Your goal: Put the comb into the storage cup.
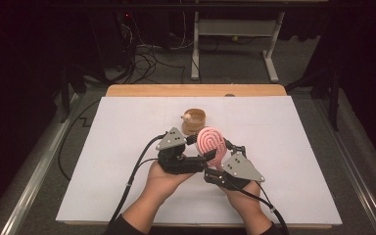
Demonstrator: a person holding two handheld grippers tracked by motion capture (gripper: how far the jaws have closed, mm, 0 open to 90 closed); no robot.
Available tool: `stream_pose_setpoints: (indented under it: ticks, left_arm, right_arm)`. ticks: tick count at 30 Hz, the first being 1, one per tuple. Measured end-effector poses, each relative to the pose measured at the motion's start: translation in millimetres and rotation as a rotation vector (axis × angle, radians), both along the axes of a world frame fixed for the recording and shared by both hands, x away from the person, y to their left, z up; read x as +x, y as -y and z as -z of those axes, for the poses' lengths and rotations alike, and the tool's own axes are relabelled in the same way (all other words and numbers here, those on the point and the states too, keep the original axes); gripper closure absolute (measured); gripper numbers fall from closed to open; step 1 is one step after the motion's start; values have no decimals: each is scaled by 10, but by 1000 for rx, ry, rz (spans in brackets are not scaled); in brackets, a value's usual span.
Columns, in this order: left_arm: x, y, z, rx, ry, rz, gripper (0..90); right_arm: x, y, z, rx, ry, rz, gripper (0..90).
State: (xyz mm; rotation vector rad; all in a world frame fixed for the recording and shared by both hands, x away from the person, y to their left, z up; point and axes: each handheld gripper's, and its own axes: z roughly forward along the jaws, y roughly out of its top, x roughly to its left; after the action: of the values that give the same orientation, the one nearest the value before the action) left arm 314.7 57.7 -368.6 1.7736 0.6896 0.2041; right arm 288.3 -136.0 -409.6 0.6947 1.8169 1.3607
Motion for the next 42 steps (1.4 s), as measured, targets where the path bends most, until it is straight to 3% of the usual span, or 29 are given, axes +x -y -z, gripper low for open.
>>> stream_pose_setpoints:
  ticks: [12, 22, 42]
  left_arm:
    - [6, 7, -1, 6, -14, 9, 442]
    - [6, 17, -8, -3, -26, 18, 505]
    - [11, 45, -51, -15, -36, 8, 534]
  right_arm:
    - [-3, -9, 10, 0, 10, 2, 198]
    - [-16, -23, 13, -6, 23, 6, 198]
    - [-22, 2, -22, -9, 37, 24, 198]
